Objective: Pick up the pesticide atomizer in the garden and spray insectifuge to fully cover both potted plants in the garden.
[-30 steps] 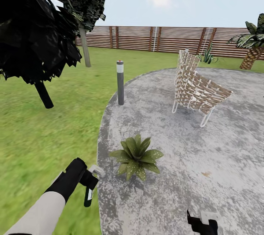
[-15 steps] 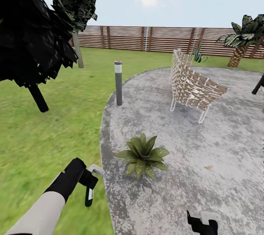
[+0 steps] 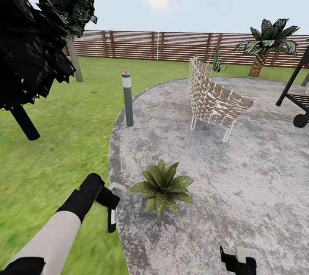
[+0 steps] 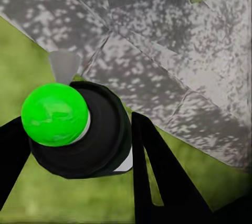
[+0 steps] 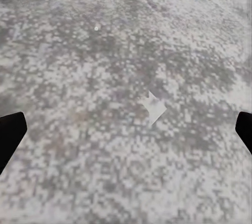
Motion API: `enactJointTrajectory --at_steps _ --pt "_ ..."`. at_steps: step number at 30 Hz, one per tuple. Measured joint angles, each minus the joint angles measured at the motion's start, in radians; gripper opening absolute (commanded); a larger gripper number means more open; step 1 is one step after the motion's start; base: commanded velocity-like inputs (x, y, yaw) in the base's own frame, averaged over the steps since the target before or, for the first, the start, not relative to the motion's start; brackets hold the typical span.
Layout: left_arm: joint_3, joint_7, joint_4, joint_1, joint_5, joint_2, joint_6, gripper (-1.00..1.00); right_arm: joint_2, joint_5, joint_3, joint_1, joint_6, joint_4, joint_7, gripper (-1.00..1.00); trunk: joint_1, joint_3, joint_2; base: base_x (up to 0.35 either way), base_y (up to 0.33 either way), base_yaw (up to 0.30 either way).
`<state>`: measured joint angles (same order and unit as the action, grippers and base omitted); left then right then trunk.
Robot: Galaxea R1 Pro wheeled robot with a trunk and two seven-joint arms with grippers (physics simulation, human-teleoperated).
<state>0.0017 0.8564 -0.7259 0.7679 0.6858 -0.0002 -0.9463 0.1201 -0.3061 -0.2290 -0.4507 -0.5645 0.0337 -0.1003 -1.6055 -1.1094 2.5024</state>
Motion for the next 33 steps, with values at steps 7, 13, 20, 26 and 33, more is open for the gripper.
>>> enactJointTrajectory --at_steps 7,13,20,26,33 --pt "-0.249 0.160 0.242 0.264 -0.002 -0.030 -0.067 -1.00 0.006 0.000 0.000 0.000 0.000 0.000 0.000 1.00 0.000 0.000 0.000 0.000 0.000 -0.001" --pt "-0.270 0.173 0.537 0.509 0.080 -0.128 -0.064 -1.00 0.006 0.000 0.000 0.000 0.000 0.000 0.000 1.00 0.000 0.000 0.000 0.000 0.000 0.000" --pt "-0.268 0.185 0.655 0.578 0.195 -0.157 -0.067 -1.00 0.007 0.000 0.000 0.000 0.000 0.000 0.000 1.00 0.000 0.000 0.000 0.000 0.000 0.000" --pt "-0.264 0.283 0.733 0.674 0.298 -0.174 -0.074 -1.00 0.006 0.000 0.000 0.000 0.000 0.000 0.000 1.00 0.000 0.000 0.000 0.000 0.000 0.000" --pt "-0.270 0.284 0.729 0.636 0.312 -0.171 -0.067 -1.00 0.006 0.000 0.000 0.000 0.000 0.000 0.000 1.00 0.000 0.000 0.000 0.000 0.000 -0.150"
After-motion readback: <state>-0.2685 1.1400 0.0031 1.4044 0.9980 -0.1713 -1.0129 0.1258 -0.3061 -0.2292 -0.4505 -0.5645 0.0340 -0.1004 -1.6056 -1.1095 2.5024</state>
